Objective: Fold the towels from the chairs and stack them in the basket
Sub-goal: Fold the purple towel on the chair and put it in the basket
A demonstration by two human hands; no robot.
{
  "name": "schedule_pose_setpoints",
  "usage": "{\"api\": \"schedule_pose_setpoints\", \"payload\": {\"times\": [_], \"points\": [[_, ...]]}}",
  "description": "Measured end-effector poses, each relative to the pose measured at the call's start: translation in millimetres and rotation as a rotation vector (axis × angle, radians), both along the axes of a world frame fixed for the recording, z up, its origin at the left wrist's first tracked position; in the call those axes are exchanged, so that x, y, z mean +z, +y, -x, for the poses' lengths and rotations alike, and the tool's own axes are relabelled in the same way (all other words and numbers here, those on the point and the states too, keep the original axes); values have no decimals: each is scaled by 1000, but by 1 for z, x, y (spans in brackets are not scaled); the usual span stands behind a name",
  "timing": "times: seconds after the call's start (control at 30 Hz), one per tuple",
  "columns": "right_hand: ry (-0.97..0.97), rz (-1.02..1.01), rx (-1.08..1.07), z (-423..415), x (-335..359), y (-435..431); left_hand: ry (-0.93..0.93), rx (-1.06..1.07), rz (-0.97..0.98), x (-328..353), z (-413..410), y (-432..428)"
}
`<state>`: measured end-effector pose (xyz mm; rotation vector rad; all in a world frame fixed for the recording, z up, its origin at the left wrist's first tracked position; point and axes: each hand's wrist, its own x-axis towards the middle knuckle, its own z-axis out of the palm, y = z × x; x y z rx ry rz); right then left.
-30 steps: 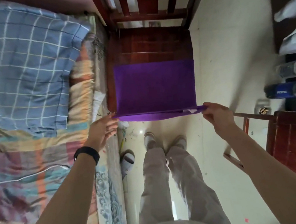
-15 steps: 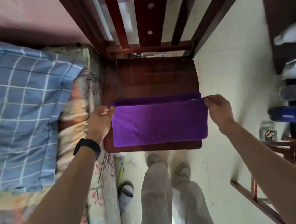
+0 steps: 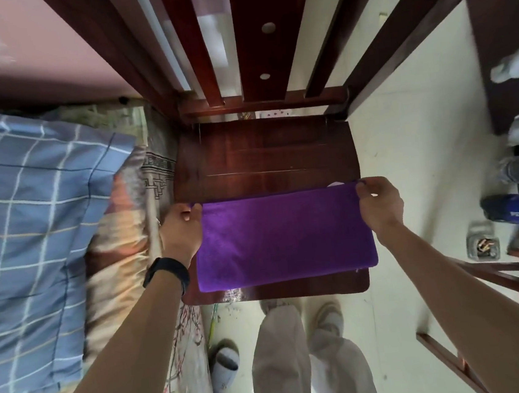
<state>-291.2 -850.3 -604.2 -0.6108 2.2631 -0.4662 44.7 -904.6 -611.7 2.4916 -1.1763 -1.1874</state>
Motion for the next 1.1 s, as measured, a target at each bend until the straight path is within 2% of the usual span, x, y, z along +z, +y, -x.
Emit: {"api": "schedule_pose_setpoints", "payload": {"times": [0.23,0.43,0.67,0.7,0.77,0.83,0.93,1.0,1.1], "points": [[179,22,102,-10,-7,-2,-136,-18,37,2,11,-2],[232,112,93,-16,-18,6,-99,-23,105,-5,3,-1],[194,146,51,-15,-17,13,-314,-201,183,7,22,19],[238,156,76,-17,-14,17,-379,-244,224,8,26,27],[408,220,240,-31,-5,28,-475,-404,323,8,36,48],[500,293,498,-54,-1,39,-434,-636,394,1,46,70],[498,147,813,-71,-20,50,-364,-802,333,-21,50,89],[498,18,860,-62,-38,48,-396,-796,281,-37,43,92],[514,-8,888,-46,-53,44,-433,-808,271,-52,35,94]]}}
